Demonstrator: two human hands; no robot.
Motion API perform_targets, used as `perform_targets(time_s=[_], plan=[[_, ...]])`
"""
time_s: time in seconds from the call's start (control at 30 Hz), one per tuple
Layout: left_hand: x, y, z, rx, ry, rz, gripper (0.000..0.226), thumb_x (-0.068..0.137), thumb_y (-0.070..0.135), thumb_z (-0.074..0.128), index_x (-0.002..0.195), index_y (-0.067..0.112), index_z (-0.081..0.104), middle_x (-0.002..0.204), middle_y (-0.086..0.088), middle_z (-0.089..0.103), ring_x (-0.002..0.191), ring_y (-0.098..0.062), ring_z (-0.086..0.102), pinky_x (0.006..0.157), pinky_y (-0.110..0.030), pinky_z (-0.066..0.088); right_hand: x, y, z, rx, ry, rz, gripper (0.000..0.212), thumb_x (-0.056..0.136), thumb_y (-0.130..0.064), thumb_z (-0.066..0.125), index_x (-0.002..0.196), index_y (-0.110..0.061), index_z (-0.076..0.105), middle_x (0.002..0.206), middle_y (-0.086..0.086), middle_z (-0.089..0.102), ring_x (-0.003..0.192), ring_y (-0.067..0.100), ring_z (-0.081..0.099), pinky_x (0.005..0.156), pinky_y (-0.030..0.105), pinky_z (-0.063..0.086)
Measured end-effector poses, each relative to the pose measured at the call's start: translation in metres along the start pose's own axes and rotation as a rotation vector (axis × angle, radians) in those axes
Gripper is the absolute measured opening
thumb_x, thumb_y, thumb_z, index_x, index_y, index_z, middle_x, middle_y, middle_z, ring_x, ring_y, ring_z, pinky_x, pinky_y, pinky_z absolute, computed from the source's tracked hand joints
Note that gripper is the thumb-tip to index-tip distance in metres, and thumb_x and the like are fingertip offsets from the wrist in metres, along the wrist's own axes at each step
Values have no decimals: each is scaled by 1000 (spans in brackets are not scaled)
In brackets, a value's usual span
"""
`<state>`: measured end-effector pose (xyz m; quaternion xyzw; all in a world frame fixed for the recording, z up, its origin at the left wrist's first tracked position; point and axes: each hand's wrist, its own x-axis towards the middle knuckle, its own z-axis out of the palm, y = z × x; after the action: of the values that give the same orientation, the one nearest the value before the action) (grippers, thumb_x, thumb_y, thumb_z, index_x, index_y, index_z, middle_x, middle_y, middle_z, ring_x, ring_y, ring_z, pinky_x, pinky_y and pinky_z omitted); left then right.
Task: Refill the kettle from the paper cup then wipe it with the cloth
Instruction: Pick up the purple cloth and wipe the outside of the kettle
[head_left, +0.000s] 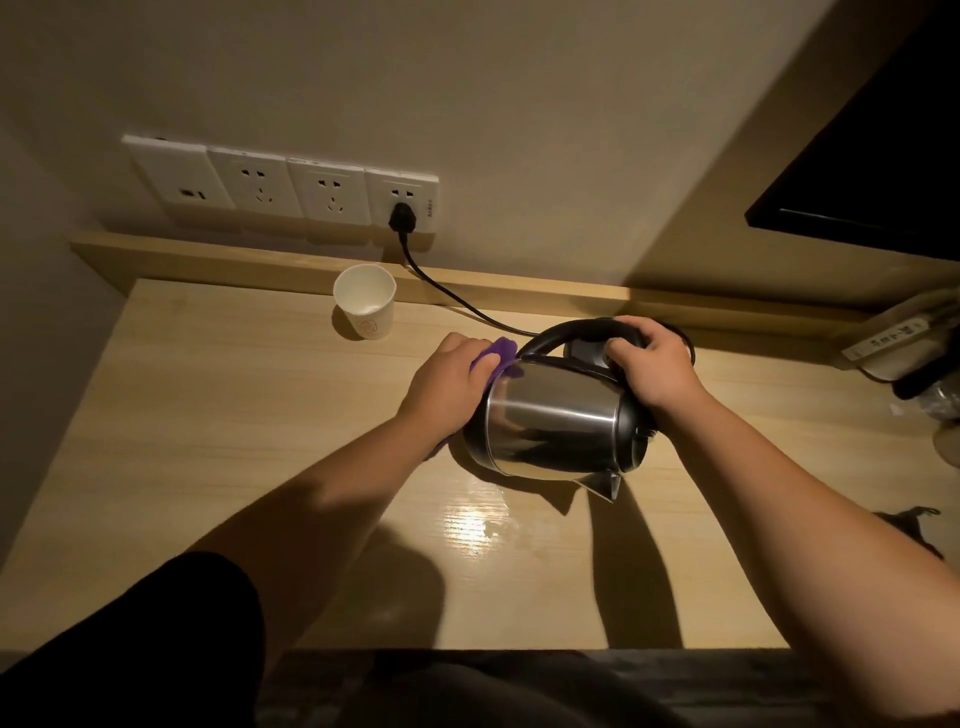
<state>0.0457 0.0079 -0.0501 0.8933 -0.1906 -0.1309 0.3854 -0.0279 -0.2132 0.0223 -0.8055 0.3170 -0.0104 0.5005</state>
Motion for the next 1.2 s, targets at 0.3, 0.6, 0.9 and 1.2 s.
perform_targets(time_s=[0.3,0.6,0.9,1.2], plan=[[-59,-23,30,-34,178,-28,35,98,46,33,124,29,48,130,11,37,103,-14,55,82,-35,56,6,-10,3,36,25,162,32,95,-17,57,127,-22,59,105,6,65,92,26,65,78,39,57],[-97,-32,59,60,188,-48,23,97,36,41,117,25,44,128,4,36,104,-15,51,84,-29,54,8,-17,4,49,42,276,28,95,-17,56,122,-19,59,100,11,64,91,32,65,82,44,57],[-108,-23,83,107,-163,14,26,100,32,42,121,21,53,124,0,48,105,-18,51,89,-34,48,0,-20,14,130,87,393,41,92,-15,57,133,-14,53,109,17,65,85,31,65,60,35,51],[-116,-39,33,48,-133,-114,31,101,34,41,127,22,52,122,4,48,98,-9,53,88,-24,43,-3,-39,11,134,14,392,28,97,-14,54,123,-19,49,110,15,59,86,29,61,56,37,51]])
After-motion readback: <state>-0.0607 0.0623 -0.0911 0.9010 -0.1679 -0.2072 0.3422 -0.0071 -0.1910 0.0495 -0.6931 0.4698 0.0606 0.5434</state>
